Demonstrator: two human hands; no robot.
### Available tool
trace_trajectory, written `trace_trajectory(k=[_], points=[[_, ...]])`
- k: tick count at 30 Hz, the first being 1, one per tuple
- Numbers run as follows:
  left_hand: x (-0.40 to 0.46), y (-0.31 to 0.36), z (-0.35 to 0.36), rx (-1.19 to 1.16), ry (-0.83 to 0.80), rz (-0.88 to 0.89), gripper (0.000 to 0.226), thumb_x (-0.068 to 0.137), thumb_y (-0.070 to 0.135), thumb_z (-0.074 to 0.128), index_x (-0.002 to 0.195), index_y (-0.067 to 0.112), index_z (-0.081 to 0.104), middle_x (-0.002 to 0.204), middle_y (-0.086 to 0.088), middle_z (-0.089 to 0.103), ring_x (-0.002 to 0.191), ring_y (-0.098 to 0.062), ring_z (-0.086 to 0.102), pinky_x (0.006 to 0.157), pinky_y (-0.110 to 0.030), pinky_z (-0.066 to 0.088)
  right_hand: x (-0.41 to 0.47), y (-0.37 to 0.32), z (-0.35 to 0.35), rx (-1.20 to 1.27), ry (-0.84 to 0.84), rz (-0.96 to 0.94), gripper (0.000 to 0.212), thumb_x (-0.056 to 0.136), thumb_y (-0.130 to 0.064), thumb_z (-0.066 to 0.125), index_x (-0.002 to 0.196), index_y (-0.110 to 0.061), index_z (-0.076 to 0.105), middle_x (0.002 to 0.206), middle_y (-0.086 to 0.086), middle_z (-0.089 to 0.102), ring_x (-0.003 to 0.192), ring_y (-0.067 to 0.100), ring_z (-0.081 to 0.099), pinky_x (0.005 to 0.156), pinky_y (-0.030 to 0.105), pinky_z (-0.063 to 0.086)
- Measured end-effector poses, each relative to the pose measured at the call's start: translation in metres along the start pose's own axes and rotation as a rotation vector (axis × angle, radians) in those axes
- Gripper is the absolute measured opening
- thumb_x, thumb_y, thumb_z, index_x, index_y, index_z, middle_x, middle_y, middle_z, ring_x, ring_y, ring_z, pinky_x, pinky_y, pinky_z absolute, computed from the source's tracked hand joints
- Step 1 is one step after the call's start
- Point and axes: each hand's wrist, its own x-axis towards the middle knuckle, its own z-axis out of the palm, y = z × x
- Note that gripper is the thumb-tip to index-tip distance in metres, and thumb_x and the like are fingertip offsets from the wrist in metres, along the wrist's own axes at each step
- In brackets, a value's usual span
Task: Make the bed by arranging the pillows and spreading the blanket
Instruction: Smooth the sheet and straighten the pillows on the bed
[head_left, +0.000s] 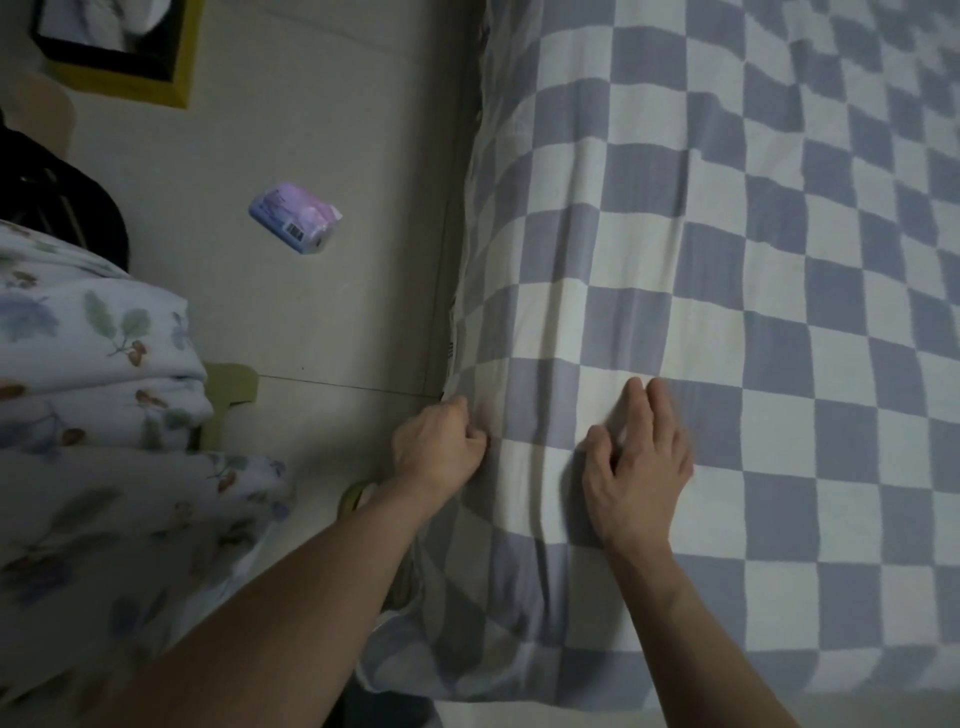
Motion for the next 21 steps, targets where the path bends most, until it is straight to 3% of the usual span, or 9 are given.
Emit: trace_trajectory(k=[3,5,7,12,15,18,19,21], points=[[0.001,-0.03,-0.008,0.059,-0.01,-0.103,0.01,0.088,0.021,0.05,0.089,0.013,0.055,0.098,-0.011,0.065,0.085,-0.026,0.058,0.068,-0.03,0.045,0.0,0.004,-0.005,0.083,0.001,-0.013,0.058,0.087,-0.032,0.037,0.138,-0.007,0.041,0.149,0.013,0.033,0.137,0.031,0.03,0.114,0.05,0.021],[0.003,-0.043,-0.007,-0.058,-0.103,-0.134,0.017,0.09,0.015,0.049,0.104,0.014,0.057,0.111,-0.01,0.064,0.097,-0.025,0.058,0.083,-0.033,0.048,-0.001,0.004,-0.003,0.07,0.04,-0.039,0.059,0.086,-0.034,0.035,0.137,-0.005,0.043,0.147,0.015,0.036,0.136,0.033,0.033,0.112,0.054,0.024],[0.008,-0.038,0.002,-0.227,-0.219,-0.143,0.033,0.092,0.012,0.046,0.125,0.009,0.048,0.125,-0.012,0.057,0.113,-0.027,0.054,0.098,-0.032,0.043,-0.002,0.003,0.001,0.052,0.073,-0.036,0.064,0.084,-0.038,0.03,0.136,-0.004,0.043,0.147,0.016,0.037,0.135,0.034,0.034,0.111,0.054,0.025],[0.032,-0.022,0.039,-0.373,-0.262,-0.242,0.037,0.098,0.018,0.037,0.13,0.001,0.041,0.132,-0.02,0.051,0.118,-0.032,0.051,0.097,-0.033,0.042,-0.005,0.009,0.02,0.006,0.199,-0.069,0.059,0.085,-0.032,0.034,0.136,-0.003,0.043,0.145,0.017,0.039,0.133,0.032,0.034,0.111,0.05,0.023],[0.052,-0.032,0.066,-0.714,-0.283,-0.422,0.053,0.096,0.041,0.041,0.135,0.006,0.041,0.134,-0.015,0.051,0.12,-0.031,0.051,0.102,-0.035,0.041,-0.003,0.017,0.038,-0.045,0.329,-0.113,0.055,0.084,-0.026,0.037,0.132,-0.001,0.047,0.141,0.02,0.044,0.129,0.03,0.036,0.109,0.046,0.022],[0.073,-0.058,0.105,-0.932,-0.375,-0.545,0.09,0.064,0.083,0.048,0.129,0.021,0.053,0.128,-0.009,0.059,0.114,-0.028,0.057,0.103,-0.045,0.042,0.0,0.02,0.045,-0.039,0.383,-0.121,0.054,0.084,-0.026,0.038,0.13,-0.001,0.049,0.139,0.021,0.045,0.127,0.029,0.036,0.108,0.045,0.023],[0.072,-0.059,0.104,-0.97,-0.375,-0.555,0.092,0.057,0.082,0.055,0.125,0.019,0.058,0.123,-0.01,0.063,0.109,-0.028,0.06,0.101,-0.044,0.045,0.0,0.02,0.045,-0.036,0.389,-0.13,0.054,0.084,-0.026,0.038,0.13,-0.001,0.049,0.139,0.021,0.045,0.127,0.029,0.037,0.108,0.045,0.023],[0.071,-0.054,0.099,-1.024,-0.232,-0.525,0.066,0.074,0.053,0.067,0.121,0.007,0.059,0.118,-0.015,0.064,0.105,-0.029,0.061,0.095,-0.036,0.048,-0.001,0.022,0.046,-0.035,0.379,-0.134,0.054,0.083,-0.026,0.038,0.131,-0.001,0.049,0.14,0.021,0.045,0.128,0.029,0.036,0.109,0.045,0.023]])
